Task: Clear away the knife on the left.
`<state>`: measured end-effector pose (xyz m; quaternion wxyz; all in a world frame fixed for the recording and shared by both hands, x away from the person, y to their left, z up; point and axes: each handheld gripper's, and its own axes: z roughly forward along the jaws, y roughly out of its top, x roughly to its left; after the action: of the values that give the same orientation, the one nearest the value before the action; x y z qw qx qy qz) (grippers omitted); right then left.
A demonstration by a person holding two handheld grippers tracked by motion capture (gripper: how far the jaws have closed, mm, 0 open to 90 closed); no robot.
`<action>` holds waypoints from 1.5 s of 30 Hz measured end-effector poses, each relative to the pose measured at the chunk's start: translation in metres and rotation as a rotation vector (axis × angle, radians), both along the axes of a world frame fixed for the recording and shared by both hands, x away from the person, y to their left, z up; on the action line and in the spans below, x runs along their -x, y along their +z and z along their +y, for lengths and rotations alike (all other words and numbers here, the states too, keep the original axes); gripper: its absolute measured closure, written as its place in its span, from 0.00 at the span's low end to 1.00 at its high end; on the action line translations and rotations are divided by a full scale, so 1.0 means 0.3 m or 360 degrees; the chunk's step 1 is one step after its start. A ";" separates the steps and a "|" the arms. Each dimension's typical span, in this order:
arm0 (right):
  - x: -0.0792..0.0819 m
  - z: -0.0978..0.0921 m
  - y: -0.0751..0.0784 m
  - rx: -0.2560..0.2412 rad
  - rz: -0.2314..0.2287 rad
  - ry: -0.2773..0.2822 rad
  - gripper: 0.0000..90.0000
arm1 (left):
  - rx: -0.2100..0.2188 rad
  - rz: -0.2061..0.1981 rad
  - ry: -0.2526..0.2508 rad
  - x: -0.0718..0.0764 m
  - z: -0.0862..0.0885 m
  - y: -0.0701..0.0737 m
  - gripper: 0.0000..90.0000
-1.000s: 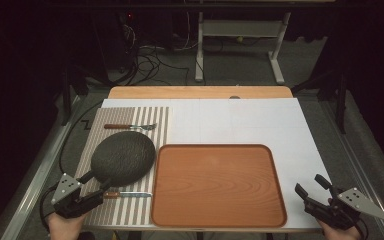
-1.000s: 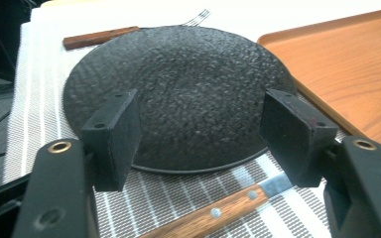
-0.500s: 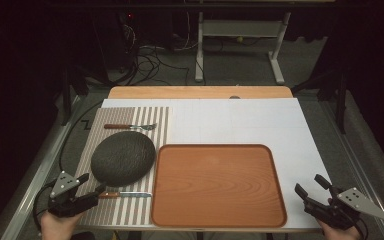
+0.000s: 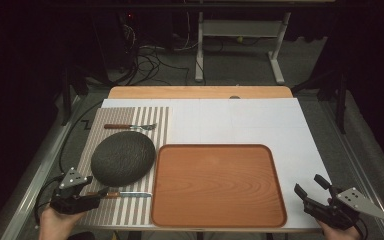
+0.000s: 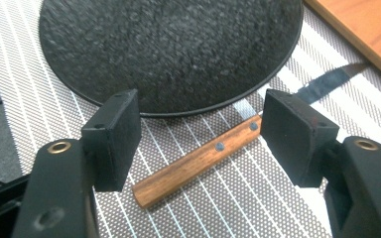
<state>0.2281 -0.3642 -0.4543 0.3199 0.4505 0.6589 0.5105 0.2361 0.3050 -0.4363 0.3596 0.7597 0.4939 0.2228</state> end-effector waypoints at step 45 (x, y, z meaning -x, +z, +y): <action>-0.001 0.003 0.000 0.0023 0.0002 0.0013 0.27 | -0.0253 0.0614 -0.0247 -0.109 -0.041 -0.032 0.29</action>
<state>0.2285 -0.3634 -0.4545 0.3205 0.4457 0.6646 0.5068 0.2687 0.2928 -0.4459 0.2133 0.8499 0.4746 0.0833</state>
